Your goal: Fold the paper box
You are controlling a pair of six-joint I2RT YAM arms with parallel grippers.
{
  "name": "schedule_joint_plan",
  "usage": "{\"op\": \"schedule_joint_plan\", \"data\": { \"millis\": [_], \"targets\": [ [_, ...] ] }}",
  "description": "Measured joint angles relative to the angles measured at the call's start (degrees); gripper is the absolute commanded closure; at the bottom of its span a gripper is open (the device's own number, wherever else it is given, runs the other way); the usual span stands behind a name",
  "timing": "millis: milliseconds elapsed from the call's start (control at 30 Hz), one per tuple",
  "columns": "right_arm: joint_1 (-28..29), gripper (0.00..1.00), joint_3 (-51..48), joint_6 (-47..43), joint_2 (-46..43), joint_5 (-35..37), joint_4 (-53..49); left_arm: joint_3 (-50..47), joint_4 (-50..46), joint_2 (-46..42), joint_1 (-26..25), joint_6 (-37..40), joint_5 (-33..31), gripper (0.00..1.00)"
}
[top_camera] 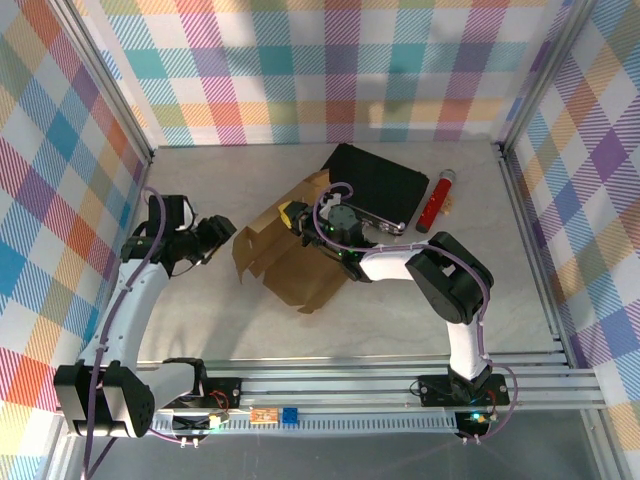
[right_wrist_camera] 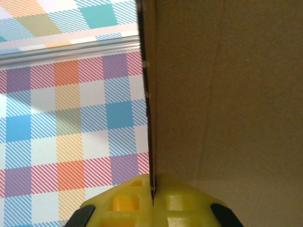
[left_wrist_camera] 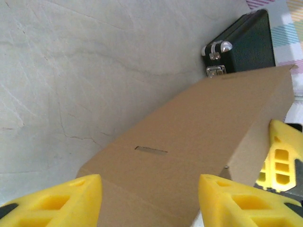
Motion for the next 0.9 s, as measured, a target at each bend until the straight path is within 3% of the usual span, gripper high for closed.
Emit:
{"op": "schedule_joint_plan", "data": {
  "millis": [200, 300, 533, 900],
  "targets": [
    [-0.1, 1.0, 0.6, -0.2, 1.2, -3.1, 0.0, -4.8, 0.8, -4.0, -0.9, 7.6, -1.9, 0.66],
    [-0.4, 1.0, 4.1, -0.7, 4.2, -5.7, -1.2, -5.8, -0.8, -6.7, -0.9, 9.8, -6.7, 0.57],
    [-0.7, 1.0, 14.3, -2.7, 9.4, -10.1, -5.4, -5.9, -3.3, -14.5, -0.4, 10.6, -16.8, 0.54],
    [-3.2, 1.0, 30.0, -6.2, 19.2, -15.2, -9.8, -6.1, -0.1, -5.6, 2.8, 11.5, -12.5, 0.69]
  ]
}}
